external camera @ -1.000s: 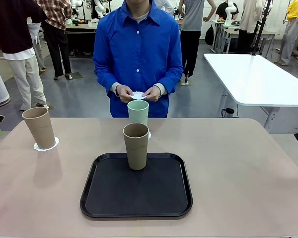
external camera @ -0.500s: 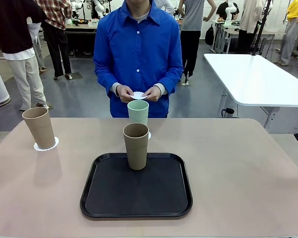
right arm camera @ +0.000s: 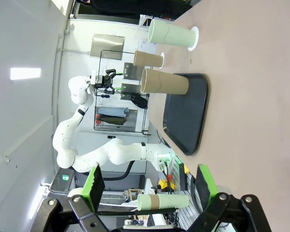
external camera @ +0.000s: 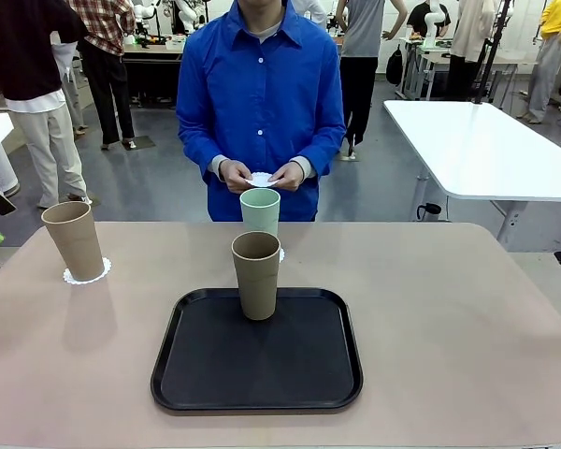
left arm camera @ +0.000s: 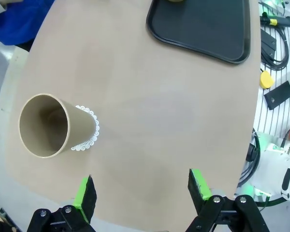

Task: Place coasters on the table and set cups on them.
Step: Take one Reusable plastic cup from the Flat Tray and place it on a coaster set by the human.

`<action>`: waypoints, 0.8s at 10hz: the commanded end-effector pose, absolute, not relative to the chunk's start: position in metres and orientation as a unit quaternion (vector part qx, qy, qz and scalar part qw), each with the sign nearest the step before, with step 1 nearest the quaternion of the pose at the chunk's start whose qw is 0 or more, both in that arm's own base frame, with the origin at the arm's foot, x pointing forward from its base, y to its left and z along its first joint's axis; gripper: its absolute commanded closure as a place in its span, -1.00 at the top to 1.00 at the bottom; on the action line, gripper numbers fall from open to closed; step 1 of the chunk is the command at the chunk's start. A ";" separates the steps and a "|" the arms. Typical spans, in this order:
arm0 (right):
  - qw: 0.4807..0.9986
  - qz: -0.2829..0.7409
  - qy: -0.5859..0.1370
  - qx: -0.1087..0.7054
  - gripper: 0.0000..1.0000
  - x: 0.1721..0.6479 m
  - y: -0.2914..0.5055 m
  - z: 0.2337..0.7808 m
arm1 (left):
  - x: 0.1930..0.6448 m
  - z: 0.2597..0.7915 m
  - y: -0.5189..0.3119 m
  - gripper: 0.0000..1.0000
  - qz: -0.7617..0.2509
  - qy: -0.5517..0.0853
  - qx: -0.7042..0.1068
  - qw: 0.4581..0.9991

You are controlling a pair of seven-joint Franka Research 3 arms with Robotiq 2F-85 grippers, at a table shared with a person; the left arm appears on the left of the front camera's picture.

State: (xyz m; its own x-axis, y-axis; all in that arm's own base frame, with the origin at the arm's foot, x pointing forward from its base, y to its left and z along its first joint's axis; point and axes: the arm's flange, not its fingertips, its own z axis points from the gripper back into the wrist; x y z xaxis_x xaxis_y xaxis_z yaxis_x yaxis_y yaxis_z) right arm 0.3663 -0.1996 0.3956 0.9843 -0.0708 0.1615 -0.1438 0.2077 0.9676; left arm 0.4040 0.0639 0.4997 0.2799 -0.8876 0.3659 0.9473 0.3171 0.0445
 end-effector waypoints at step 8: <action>0.769 0.025 -0.087 0.632 1.00 0.365 -0.199 0.396 | 0.402 0.500 0.073 1.00 -0.577 -0.173 -0.091 0.793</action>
State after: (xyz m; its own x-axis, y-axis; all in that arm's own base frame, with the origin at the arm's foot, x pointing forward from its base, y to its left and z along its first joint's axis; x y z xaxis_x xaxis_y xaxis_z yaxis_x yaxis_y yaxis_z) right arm 0.3663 -0.1996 0.3956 0.9843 -0.0708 0.1615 -0.1438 0.2077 0.9676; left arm 0.4027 0.0727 0.4993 0.2865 -0.8758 0.3884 0.9442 0.3269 0.0407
